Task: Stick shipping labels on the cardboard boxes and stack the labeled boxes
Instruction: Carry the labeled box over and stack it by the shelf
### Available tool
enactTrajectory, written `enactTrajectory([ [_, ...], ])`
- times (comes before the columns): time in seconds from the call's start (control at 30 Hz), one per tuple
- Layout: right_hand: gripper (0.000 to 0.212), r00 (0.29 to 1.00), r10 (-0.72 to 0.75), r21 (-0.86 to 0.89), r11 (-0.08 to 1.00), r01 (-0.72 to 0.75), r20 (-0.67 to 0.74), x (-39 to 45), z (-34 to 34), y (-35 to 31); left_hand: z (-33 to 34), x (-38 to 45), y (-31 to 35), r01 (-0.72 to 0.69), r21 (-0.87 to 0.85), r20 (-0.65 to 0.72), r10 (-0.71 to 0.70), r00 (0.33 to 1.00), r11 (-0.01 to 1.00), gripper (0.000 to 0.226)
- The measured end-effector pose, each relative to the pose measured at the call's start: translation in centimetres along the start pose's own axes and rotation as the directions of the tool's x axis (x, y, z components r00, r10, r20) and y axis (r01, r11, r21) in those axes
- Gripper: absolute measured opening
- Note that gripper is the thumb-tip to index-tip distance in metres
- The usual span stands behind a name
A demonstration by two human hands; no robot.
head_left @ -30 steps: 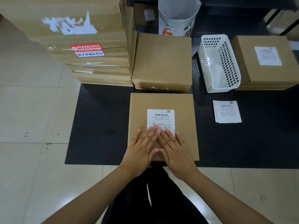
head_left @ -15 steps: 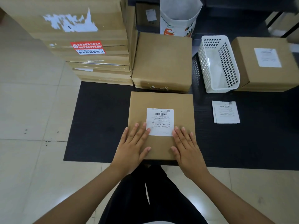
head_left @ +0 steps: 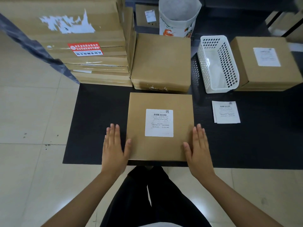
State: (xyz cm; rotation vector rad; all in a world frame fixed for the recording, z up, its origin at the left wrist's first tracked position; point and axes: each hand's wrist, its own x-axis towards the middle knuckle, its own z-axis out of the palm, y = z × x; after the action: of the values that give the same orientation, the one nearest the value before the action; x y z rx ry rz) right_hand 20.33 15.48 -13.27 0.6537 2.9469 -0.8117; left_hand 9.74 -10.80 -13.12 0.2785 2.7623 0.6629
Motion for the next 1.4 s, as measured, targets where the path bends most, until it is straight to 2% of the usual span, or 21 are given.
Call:
enactTrajectory([
  [0.13, 0.072, 0.974, 0.227, 0.285, 0.935, -0.212, -0.020, 0.9, -0.8, -1.8, -0.9, 1.6, 1.7, 0.137, -0.241, 0.041, -0.131, 0.991, 0.961, 0.074],
  [0.23, 0.075, 0.909, 0.416, 0.450, 0.816, -0.362, -0.023, 1.4, -0.6, -2.6, -1.0, 2.4, 2.8, 0.265, -0.526, 0.119, -0.239, 0.964, 0.808, 0.074],
  [0.3, 0.077, 0.875, 0.484, 0.510, 0.753, -0.415, -0.003, 1.3, -0.4, -2.4, -1.0, 1.8, 2.9, 0.294, -0.608, 0.149, -0.257, 0.955, 0.737, 0.071],
  [0.37, 0.072, 0.862, 0.505, 0.539, 0.714, -0.447, 0.045, 1.0, -0.3, -2.1, -0.6, 0.8, 3.0, 0.296, -0.635, 0.186, -0.230, 0.955, 0.714, 0.065],
  [0.43, 0.058, 0.867, 0.492, 0.577, 0.686, -0.443, 0.081, 0.6, 0.1, -2.0, 0.1, -0.1, 3.3, 0.314, -0.655, 0.207, -0.236, 0.949, 0.687, 0.057],
  [0.5, 0.052, 0.867, 0.490, 0.612, 0.661, -0.435, 0.088, 0.2, 0.5, -2.1, 0.5, -0.5, 3.6, 0.340, -0.684, 0.206, -0.277, 0.939, 0.645, 0.055],
  [0.7, 0.069, 0.847, 0.528, 0.660, 0.616, -0.430, 0.059, -0.1, 1.3, -2.4, 0.6, -0.5, 4.5, 0.380, -0.735, 0.168, -0.391, 0.905, 0.562, 0.054],
  [0.8, 0.068, 0.848, 0.530, 0.689, 0.609, -0.393, 0.015, 0.8, 0.3, -3.2, -0.4, -0.3, 5.2, 0.346, -0.760, 0.112, -0.414, 0.903, 0.549, 0.050],
  [1.07, 0.054, 0.864, 0.494, 0.779, 0.578, -0.243, -0.097, 3.6, -4.9, -7.0, -5.9, 1.3, 8.4, 0.186, -0.817, -0.033, -0.367, 0.930, 0.545, 0.046],
  [1.4, 0.047, 0.810, 0.571, 0.818, 0.525, -0.233, -0.136, 2.0, -8.0, -7.0, -7.8, 1.6, 11.6, 0.140, -0.820, -0.022, -0.275, 0.961, 0.555, 0.046],
])
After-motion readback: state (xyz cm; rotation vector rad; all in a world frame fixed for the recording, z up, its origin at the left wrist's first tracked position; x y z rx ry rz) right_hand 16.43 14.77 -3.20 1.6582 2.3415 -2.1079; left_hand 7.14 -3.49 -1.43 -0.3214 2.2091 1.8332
